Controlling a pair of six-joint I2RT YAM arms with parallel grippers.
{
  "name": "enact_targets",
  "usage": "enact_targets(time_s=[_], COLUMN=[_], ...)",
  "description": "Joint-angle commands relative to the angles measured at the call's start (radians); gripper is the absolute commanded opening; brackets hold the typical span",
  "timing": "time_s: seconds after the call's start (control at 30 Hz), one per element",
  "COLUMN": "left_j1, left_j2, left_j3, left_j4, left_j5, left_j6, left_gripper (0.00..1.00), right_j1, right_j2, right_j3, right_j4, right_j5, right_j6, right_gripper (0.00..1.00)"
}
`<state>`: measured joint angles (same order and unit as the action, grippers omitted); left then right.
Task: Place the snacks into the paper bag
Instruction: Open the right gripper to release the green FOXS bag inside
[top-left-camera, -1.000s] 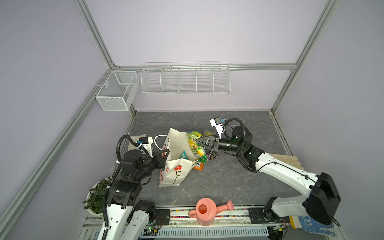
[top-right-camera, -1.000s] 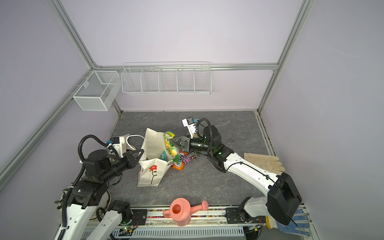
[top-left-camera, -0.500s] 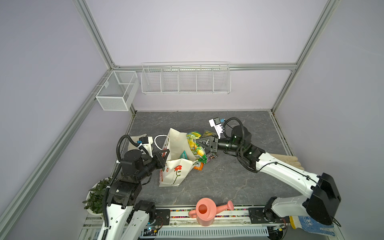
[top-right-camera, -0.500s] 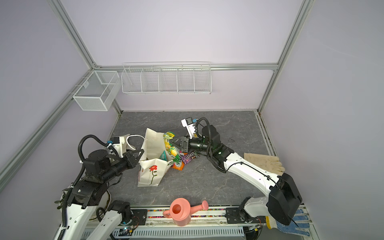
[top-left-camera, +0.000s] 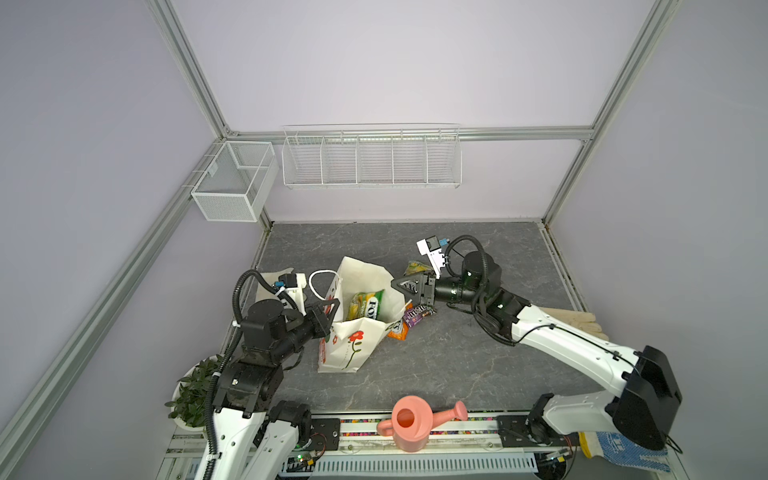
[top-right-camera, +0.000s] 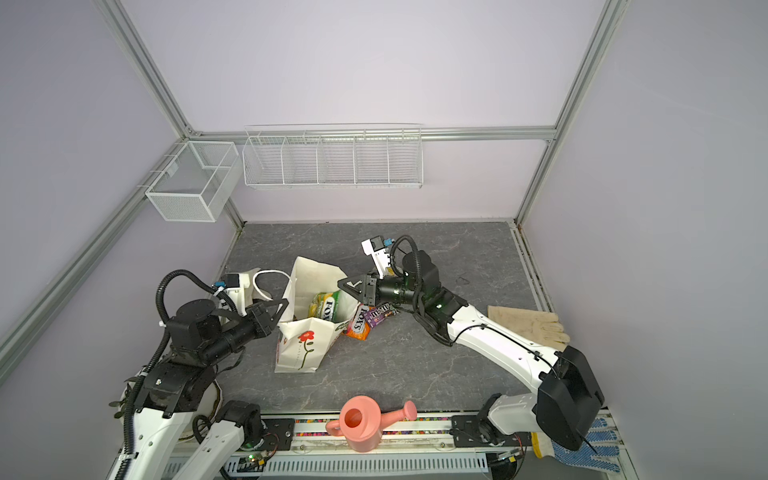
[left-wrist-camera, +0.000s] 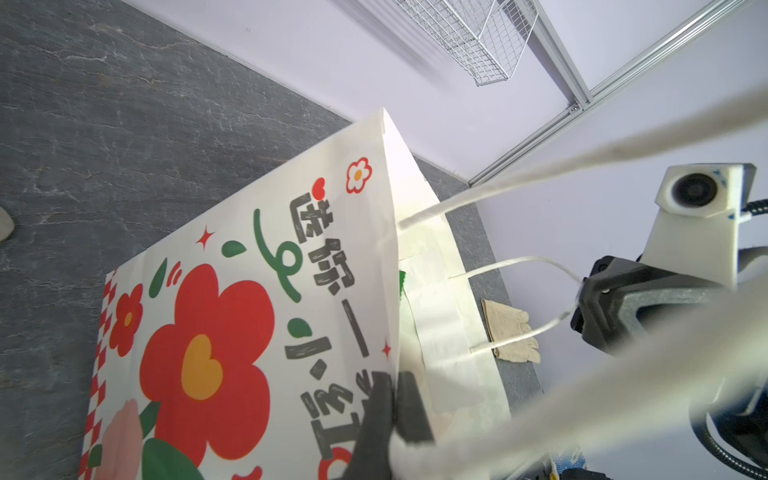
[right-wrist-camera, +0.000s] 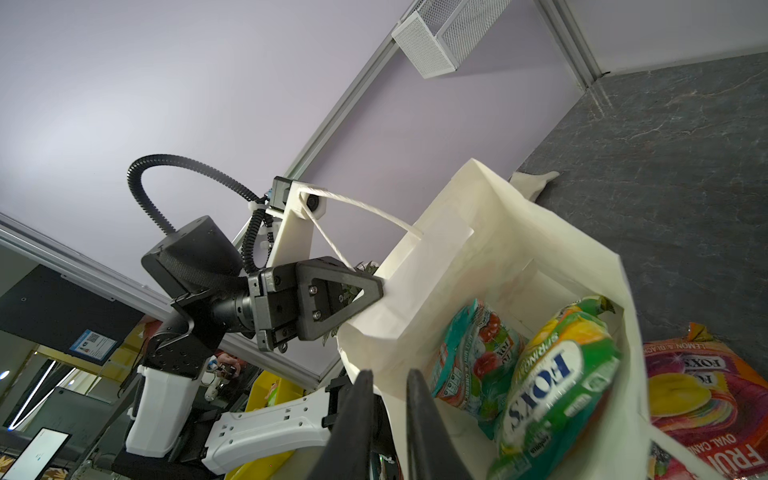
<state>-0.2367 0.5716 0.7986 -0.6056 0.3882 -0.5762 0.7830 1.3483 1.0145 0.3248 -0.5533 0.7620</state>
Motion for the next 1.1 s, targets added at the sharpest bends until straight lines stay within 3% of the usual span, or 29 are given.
enact_targets(time_s=[0.0,0.1,0.33,0.53,0.63,1.07], left_j1=[-0.004,-0.005,-0.005,-0.003,-0.005,-0.004], left_j2=[-0.008,-0.009,-0.014,-0.015,-0.015,-0.036], left_j3=[0.004,0.003,0.002,0.0,0.0,0.002], left_j4=[-0.019,-0.021,-0.025,-0.026,-0.027,-0.045], left_j5=[-0.003,-0.005,-0.011,-0.021,-0.024,-0.097], left_j6=[-0.004,-0.004,-0.005,-0.005,-0.005,-0.017], left_gripper=[0.0,0.0,0.0,0.0,0.0,0.0], right_j1=[0.008,0.008,0.009,0.009,0.009,0.009], right_j2=[-0.035,-0.039,-0.048,-0.052,-0.053,-0.138], right_j3=[0.016,0.017,0.013,0.015,0.016,0.024], right_j4=[0.011,0.006,-0.028,-0.051,-0.061,-0.186], right_j5=[0.006,0.007,0.024,0.029,0.031,0.12], right_j6=[-0.014,-0.016,-0.033,-0.042,-0.048,-0.123], right_gripper=[0.2,0.22,0.37,0.62,0.68,0.78])
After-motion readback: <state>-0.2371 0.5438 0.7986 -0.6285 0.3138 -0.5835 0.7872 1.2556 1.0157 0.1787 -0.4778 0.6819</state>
